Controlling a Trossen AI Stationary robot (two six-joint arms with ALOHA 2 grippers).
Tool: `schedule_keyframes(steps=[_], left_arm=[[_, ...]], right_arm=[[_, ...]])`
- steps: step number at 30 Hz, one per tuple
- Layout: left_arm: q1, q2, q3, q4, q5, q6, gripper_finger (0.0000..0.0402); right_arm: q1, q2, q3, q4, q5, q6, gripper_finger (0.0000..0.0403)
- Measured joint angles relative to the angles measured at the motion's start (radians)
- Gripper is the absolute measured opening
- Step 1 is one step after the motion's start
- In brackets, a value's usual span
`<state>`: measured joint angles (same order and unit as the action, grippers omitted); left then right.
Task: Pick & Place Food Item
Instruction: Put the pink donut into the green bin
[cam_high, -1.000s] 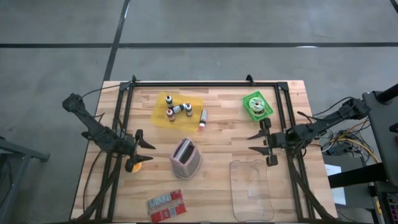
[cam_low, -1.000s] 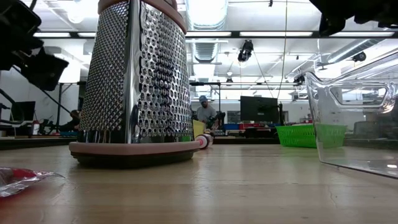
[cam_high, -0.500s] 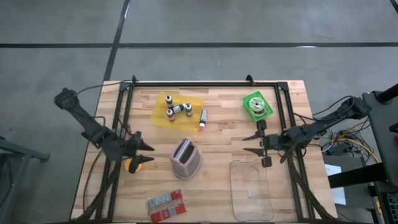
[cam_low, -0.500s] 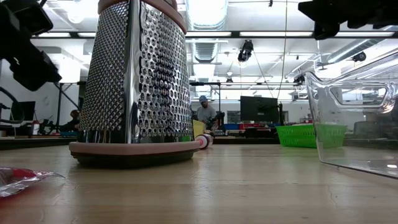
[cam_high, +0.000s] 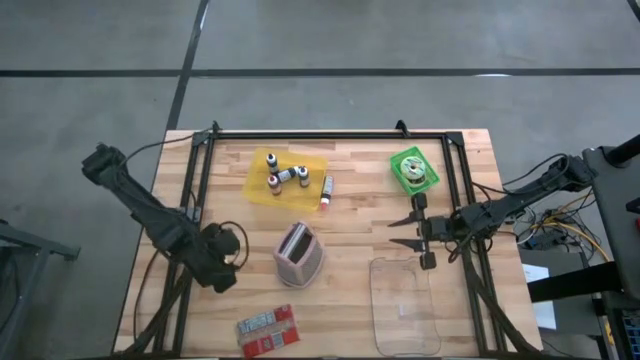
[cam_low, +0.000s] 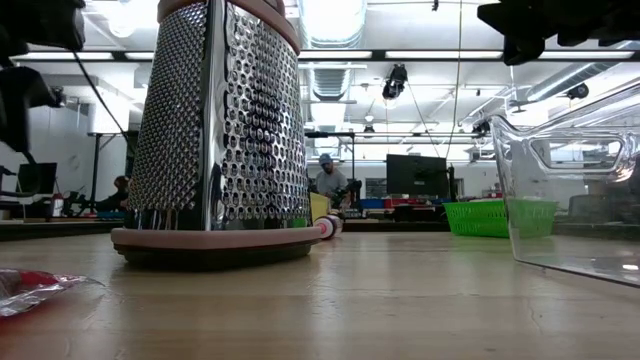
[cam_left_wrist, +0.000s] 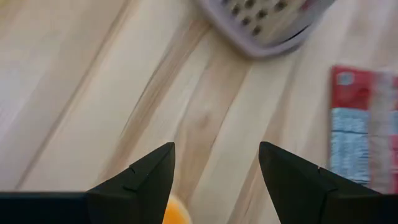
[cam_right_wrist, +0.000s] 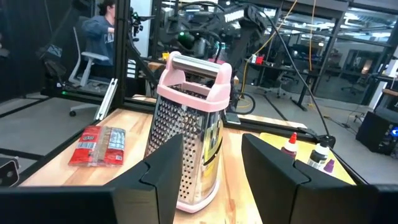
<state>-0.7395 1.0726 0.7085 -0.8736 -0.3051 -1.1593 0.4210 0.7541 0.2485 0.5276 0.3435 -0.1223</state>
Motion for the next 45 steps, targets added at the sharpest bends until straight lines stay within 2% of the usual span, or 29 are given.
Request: schedule_keyframes(steps=[4,8,12,20,34,45], left_arm=[[0.000,0.090,0.052,-0.086,0.050,-0.104,0.0236],[0.000,0.146,0.061,-0.092,0.109,-0.197,0.0236],[0.000,0.185,0.057,-0.097,0.146,-0.288,0.0236],[-0.001,0.208,0.057,-0.118,0.223,-0.372,0.0236],[-0.002,0.208,0.026,-0.144,0.266,-0.418,0.0236],[-0.002,0.208,-0.072,-0.024,0.312,-0.431,0.0236]], right_arm=[[0.000,-0.001,0.000,0.000,0.000,0.000,0.0160],[0.000,-0.001,0.000,0.000,0.000,0.000,0.0160],[0.000,-0.001,0.000,0.001,0.000,0.000,0.0160],[0.000,-0.001,0.000,0.001,0.000,-0.008,0.0160],[0.000,-0.001,0.000,0.001,-0.003,-0.015,0.0160],[0.000,-0.001,0.000,0.002,-0.003,-0.020,0.0160]])
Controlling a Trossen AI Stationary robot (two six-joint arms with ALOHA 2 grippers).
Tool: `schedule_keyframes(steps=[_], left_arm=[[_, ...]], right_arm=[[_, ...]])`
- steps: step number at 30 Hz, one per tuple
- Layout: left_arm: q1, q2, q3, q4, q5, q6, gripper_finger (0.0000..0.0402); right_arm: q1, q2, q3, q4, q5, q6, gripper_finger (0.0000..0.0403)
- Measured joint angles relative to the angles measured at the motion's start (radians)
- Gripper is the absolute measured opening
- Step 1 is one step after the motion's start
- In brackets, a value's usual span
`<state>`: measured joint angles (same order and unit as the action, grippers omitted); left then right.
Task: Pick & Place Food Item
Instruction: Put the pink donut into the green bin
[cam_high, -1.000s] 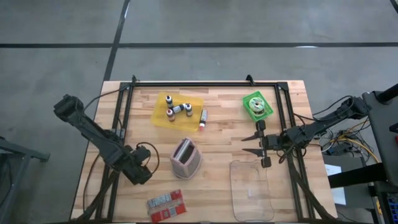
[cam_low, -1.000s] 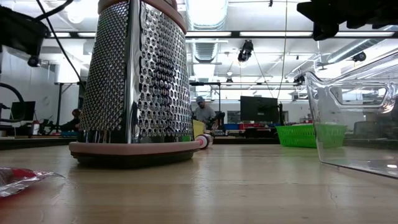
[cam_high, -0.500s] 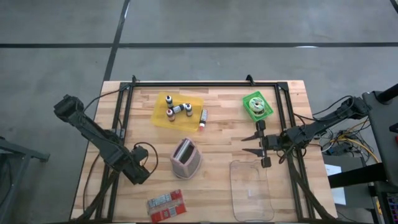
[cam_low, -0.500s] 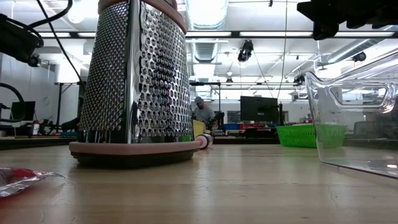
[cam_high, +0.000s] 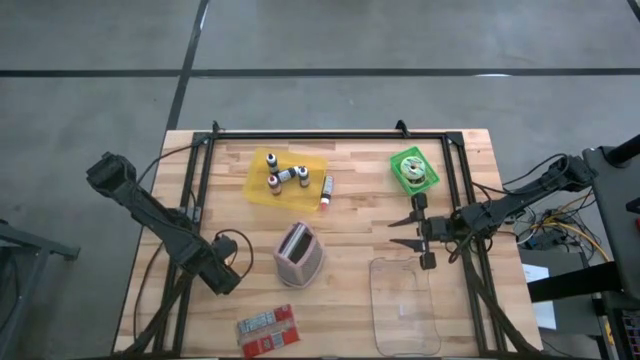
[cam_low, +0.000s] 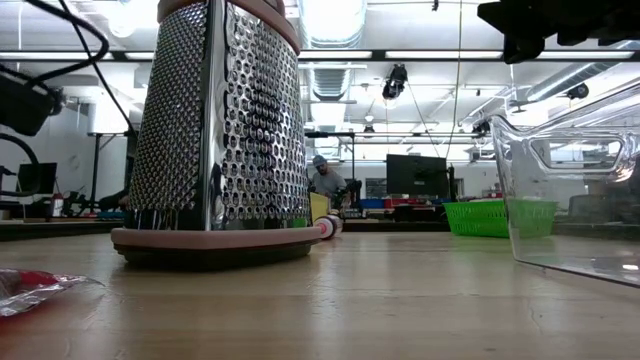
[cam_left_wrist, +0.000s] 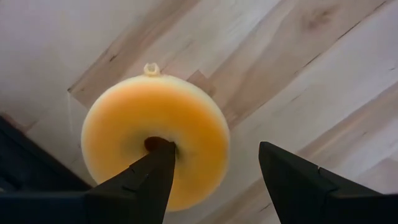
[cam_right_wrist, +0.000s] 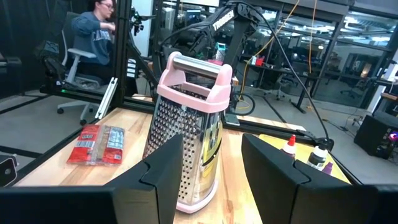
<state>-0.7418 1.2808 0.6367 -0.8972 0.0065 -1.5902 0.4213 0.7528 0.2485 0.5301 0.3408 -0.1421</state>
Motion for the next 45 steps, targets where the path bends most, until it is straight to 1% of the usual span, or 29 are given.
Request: schedule_keyframes(steps=[8,13,15,20,22,25,27,29,33,34,38,40,45], left_arm=[[0.000,0.000,-0.048,0.050,0.024,-0.008,0.0236],[0.000,0.000,-0.107,0.165,0.024,-0.008,0.0236],[0.000,-0.004,-0.123,0.187,0.025,-0.008,0.0236],[0.000,-0.003,-0.122,0.183,0.025,-0.007,0.0235],[0.000,-0.002,-0.117,0.174,0.025,0.005,0.0227],[0.000,-0.001,-0.114,0.163,0.025,0.023,0.0197],[0.000,-0.001,-0.117,0.156,0.025,0.026,0.0166],[0.000,-0.001,-0.117,0.146,0.025,0.028,0.0127],[0.000,-0.001,-0.115,0.155,0.021,0.060,0.0035],[0.000,-0.001,-0.112,0.154,0.016,0.070,0.0021],[0.000,0.000,-0.097,0.162,-0.008,0.135,0.0011],[0.000,-0.005,-0.075,0.188,-0.051,0.163,0.0006],[0.000,-0.024,-0.022,0.167,-0.191,0.251,0.0004]], right_arm=[[0.000,0.000,0.000,0.000,0.000,0.000,0.0160],[0.000,0.000,0.000,0.002,0.000,0.000,0.0160],[0.000,0.000,0.000,0.002,0.000,0.000,0.0160],[0.000,0.000,0.000,0.004,0.000,0.000,0.0160],[0.000,0.000,0.000,0.005,0.000,0.000,0.0160],[0.000,0.000,0.000,0.005,0.000,0.000,0.0160],[0.000,0.000,0.000,0.005,0.000,0.000,0.0160],[0.000,0.000,0.000,0.005,0.000,0.000,0.0160],[0.000,0.000,0.000,0.005,0.000,0.000,0.0160],[0.000,0.000,0.000,0.005,0.000,0.000,0.0160],[0.000,0.000,0.000,0.004,0.000,0.000,0.0160],[0.000,0.001,0.000,0.004,0.000,0.000,0.0160],[0.000,0.001,0.000,0.003,0.000,0.000,0.0160]])
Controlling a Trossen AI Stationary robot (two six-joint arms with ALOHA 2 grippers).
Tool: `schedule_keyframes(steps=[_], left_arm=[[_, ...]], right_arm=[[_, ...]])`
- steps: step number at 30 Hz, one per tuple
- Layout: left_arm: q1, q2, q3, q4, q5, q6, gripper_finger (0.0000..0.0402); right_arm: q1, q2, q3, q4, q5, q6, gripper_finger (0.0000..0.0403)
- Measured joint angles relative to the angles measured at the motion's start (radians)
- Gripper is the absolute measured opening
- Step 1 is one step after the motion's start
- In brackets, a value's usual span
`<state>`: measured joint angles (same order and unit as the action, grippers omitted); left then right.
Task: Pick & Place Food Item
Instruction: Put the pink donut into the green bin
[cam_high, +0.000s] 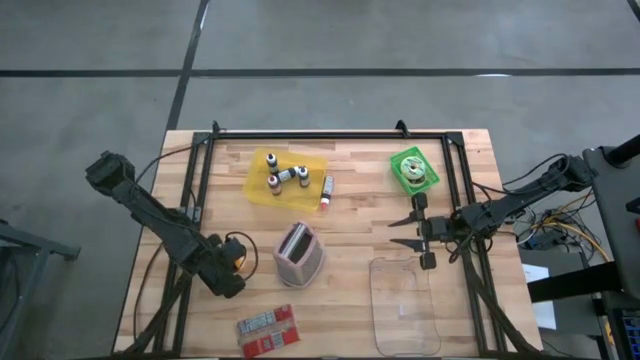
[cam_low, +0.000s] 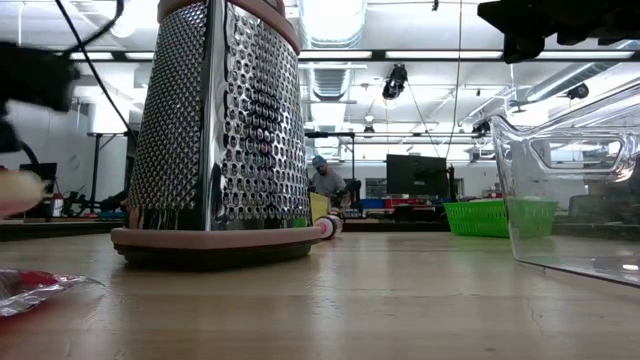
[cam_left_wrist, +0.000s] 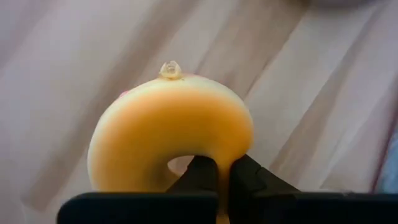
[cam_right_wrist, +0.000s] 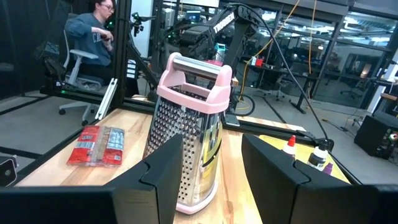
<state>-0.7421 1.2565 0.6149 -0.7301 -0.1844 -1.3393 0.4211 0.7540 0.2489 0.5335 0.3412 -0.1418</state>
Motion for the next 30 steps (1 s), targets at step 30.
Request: schedule_keyframes(steps=[30], left_arm=[[0.011,-0.374,0.080,-0.023,-1.007,0.579,0.0002]], right_arm=[[-0.010,0.001,0.000,0.040,0.008,-0.056,0.0160]])
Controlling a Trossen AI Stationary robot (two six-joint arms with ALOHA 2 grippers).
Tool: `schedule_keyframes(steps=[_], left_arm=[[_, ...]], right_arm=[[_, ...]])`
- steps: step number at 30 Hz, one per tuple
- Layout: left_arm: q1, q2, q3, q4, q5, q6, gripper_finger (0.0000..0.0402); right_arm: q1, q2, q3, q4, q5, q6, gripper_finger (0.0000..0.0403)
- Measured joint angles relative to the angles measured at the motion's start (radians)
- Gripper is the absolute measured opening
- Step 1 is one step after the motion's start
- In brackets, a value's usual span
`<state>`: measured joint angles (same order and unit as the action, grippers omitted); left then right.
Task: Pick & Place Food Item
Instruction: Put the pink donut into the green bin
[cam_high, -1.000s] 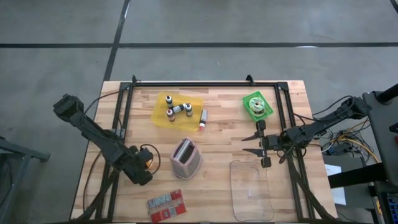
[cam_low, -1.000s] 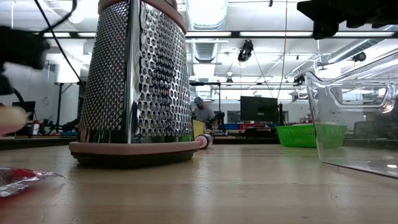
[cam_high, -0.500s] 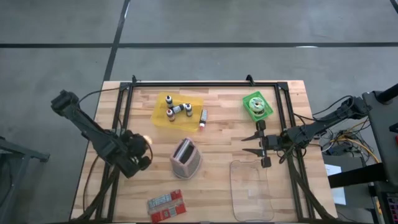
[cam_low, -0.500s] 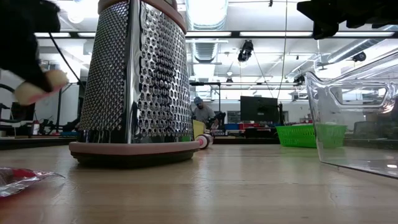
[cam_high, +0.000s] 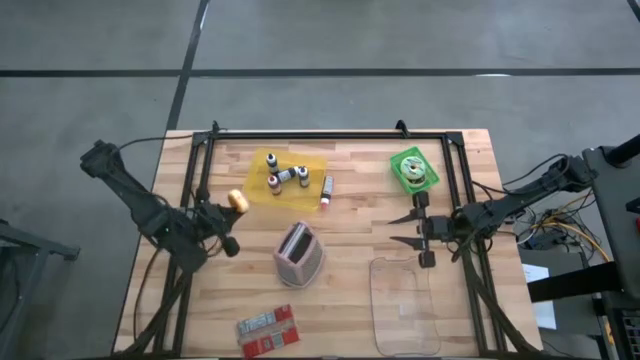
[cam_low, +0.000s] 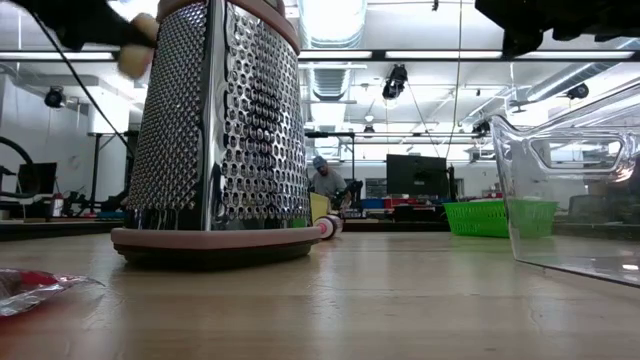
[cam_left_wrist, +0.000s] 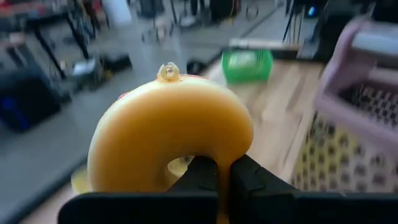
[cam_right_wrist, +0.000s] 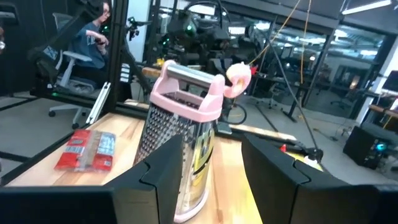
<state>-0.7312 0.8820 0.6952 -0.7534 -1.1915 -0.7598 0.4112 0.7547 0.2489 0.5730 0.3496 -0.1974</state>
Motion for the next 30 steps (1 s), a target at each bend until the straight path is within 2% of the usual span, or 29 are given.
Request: schedule_keyframes(steps=[4,6,9,12,17,22,24,30], left_arm=[[0.037,-0.056,0.000,0.253,-0.016,0.335,0.0002],[0.070,-0.073,-0.004,0.406,0.036,0.508,0.0002],[0.148,-0.081,-0.026,0.661,0.234,0.747,0.0002],[0.255,-0.067,-0.054,0.875,0.475,0.884,0.0002],[0.479,0.008,-0.061,1.022,0.892,0.924,0.0002],[0.671,0.163,-0.060,1.235,1.225,0.932,0.0002],[0.733,0.237,-0.042,1.296,1.329,0.924,0.0002],[0.844,0.461,0.085,1.393,1.538,0.916,0.0002]], right_arm=[[-0.022,0.000,0.000,0.031,0.019,-0.019,0.0160],[-0.037,0.001,0.000,0.035,0.021,-0.021,0.0160],[-0.066,0.002,0.000,0.036,0.020,-0.024,0.0160],[-0.093,0.002,0.000,0.037,0.019,-0.036,0.0160],[-0.132,0.002,0.000,0.052,0.006,-0.062,0.0160],[-0.169,0.002,0.000,0.092,-0.057,-0.079,0.0160],[-0.184,0.002,0.000,0.099,-0.063,-0.085,0.0160],[-0.229,0.021,0.000,0.098,-0.066,-0.107,0.0160]])
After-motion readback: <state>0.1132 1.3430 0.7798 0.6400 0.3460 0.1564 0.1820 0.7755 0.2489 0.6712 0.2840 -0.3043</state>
